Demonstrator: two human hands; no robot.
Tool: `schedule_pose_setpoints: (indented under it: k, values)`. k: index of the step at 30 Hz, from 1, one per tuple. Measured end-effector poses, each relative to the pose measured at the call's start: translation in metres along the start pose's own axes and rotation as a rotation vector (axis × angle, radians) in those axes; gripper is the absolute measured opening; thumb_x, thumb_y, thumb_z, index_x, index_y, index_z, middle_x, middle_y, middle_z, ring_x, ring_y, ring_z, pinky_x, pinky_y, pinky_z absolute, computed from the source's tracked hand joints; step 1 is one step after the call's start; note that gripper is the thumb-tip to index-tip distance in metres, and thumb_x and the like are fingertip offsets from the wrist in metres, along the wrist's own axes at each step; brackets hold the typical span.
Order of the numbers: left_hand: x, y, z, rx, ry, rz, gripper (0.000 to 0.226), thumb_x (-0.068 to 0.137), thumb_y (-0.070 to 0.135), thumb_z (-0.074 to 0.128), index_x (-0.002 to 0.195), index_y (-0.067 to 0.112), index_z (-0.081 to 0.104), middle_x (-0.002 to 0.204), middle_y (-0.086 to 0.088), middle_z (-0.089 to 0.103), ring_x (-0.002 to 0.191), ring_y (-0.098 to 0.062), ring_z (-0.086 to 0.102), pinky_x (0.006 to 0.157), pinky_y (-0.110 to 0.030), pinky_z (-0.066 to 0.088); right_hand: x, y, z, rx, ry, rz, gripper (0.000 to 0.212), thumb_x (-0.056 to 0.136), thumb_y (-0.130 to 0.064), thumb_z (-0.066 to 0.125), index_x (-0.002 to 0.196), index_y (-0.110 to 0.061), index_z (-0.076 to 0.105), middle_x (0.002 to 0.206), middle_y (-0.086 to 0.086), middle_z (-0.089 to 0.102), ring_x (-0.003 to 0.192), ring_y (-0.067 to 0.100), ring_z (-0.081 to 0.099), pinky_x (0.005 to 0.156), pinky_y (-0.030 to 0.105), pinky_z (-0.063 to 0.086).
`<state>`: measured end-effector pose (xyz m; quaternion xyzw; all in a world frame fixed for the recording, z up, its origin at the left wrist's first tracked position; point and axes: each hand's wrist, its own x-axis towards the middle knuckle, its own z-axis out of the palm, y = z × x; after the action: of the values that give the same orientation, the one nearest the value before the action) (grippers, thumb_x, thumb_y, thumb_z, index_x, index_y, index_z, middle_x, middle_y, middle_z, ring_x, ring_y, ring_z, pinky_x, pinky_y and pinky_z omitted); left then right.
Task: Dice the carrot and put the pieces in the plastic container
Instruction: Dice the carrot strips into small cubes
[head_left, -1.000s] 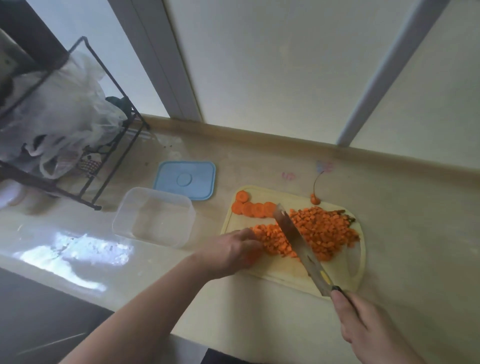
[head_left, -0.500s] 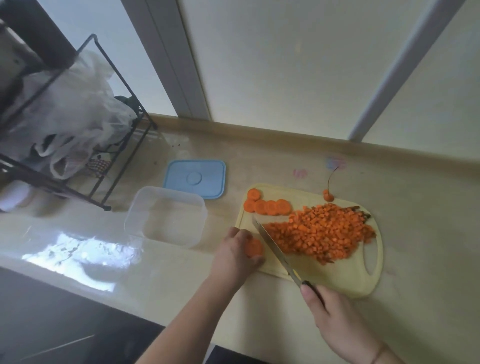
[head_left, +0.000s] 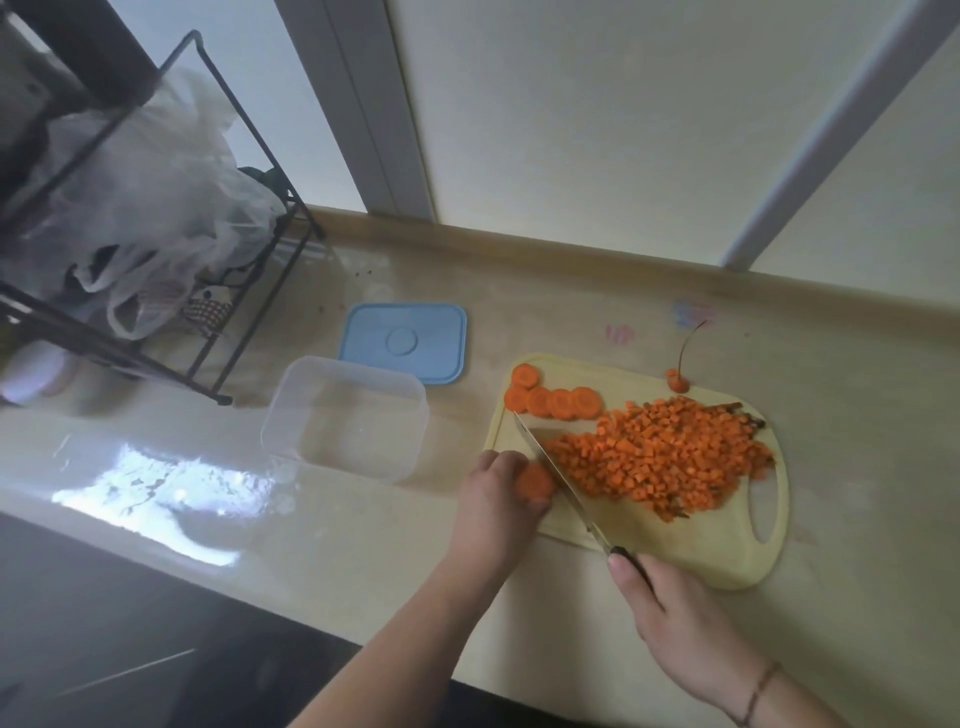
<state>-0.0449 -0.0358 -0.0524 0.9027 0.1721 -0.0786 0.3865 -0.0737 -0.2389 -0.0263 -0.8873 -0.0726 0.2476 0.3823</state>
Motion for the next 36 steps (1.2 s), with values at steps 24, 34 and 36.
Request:
schedule_pose_setpoints:
  k: [24, 34, 36]
  values:
    - [0.013, -0.051, 0.009, 0.069, 0.143, 0.791, 0.011, 0.09, 0.01, 0.074, 0.101, 0.012, 0.076, 0.112, 0.0, 0.069, 0.095, -0.028, 0.065, 0.086, -0.034, 0.054, -0.018, -0.019, -0.006, 0.0, 0.012, 0.072, 0.04, 0.074, -0.081, 0.017, 0.073, -0.051, 0.043, 0.07, -0.021, 0.057, 0.066, 0.008, 0.051, 0.063, 0.031, 0.037]
    - [0.015, -0.061, 0.003, 0.173, 0.001, 0.797, 0.027, 0.096, 0.014, 0.071, 0.123, 0.018, 0.07, 0.121, -0.001, 0.064, 0.106, -0.027, 0.061, 0.082, -0.037, 0.055, -0.018, -0.014, -0.012, 0.066, 0.018, 0.116, 0.043, 0.075, -0.074, 0.026, 0.071, -0.034, 0.041, 0.063, -0.001, 0.052, 0.062, 0.012, 0.05, 0.065, 0.031, 0.04]
    - [0.016, -0.066, 0.002, 0.202, -0.035, 0.808, 0.035, 0.094, 0.01, 0.072, 0.127, 0.021, 0.068, 0.126, 0.0, 0.06, 0.111, -0.026, 0.058, 0.084, -0.037, 0.055, -0.016, -0.012, -0.013, 0.057, 0.024, 0.109, 0.051, 0.075, -0.081, 0.023, 0.07, -0.034, 0.042, 0.063, -0.001, 0.053, 0.061, 0.012, 0.05, 0.064, 0.03, 0.039]
